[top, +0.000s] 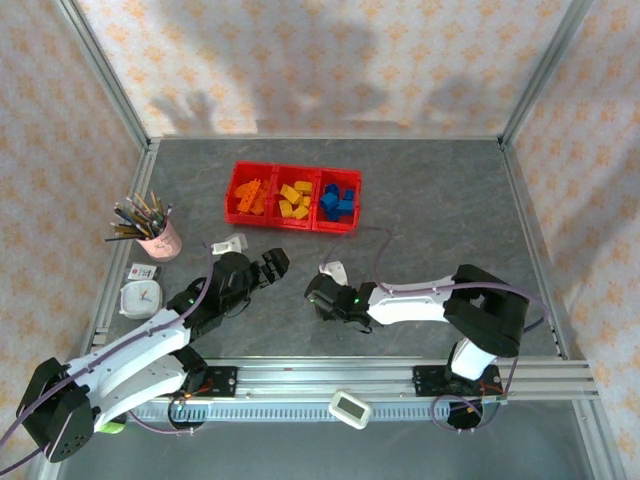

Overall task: Sort the legos into containers by color
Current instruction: Pick up the lego from the bottom-center of the table, then place the lego in the container.

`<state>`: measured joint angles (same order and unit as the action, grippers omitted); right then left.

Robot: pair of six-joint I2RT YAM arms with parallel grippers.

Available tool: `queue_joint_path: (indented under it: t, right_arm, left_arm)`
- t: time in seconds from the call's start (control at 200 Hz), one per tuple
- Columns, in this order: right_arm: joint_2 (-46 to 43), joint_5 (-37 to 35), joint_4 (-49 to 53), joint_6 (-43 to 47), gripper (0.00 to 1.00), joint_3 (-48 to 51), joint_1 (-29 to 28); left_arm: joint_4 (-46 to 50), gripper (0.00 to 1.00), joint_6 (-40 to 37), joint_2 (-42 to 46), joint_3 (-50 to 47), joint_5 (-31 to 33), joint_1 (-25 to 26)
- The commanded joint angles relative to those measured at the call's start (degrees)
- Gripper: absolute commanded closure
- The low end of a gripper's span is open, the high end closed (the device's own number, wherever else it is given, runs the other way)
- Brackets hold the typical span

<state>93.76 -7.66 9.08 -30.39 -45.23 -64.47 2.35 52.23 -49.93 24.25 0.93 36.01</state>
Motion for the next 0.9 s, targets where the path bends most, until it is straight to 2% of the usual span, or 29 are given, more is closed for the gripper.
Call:
queue_joint_path:
  t: [0.0, 0.08, 0.245, 0.47, 0.626, 0.896]
  right_arm:
    - [-0.7, -1.6, 0.6, -0.3, 0.61, -1.7, -0.2]
    - [-1.8, -2.2, 1.3, 0.1, 0.66, -2.7, -0.2]
    - [-3.8, -4.0, 4.0, 2.8, 0.68, -6.7, 1.2]
    - [-2.5, -4.0, 4.5, 9.1, 0.66, -15.3, 9.1]
    - [3.0, -2.2, 3.7, 12.6, 0.66, -23.4, 16.1]
    - [17.3, -1.6, 5.0, 17.1, 0.65, -40.9, 24.2]
  left_arm:
    - [-0.1, 0.01, -0.6, -0.5, 0.3, 1.3, 0.4]
    - [0.2, 0.01, -1.2, -0.6, 0.9, 1.5, 0.5]
    - [1.1, 0.01, -3.1, -0.9, 3.2, 2.7, 0.3]
    - [2.6, 0.01, -7.0, -2.1, 7.9, 3.8, -1.3]
    - [1.8, 0.01, -9.5, -3.4, 9.8, 2.3, -5.2]
    - [-1.2, 0.01, -12.3, -8.1, 12.7, -1.8, -11.5]
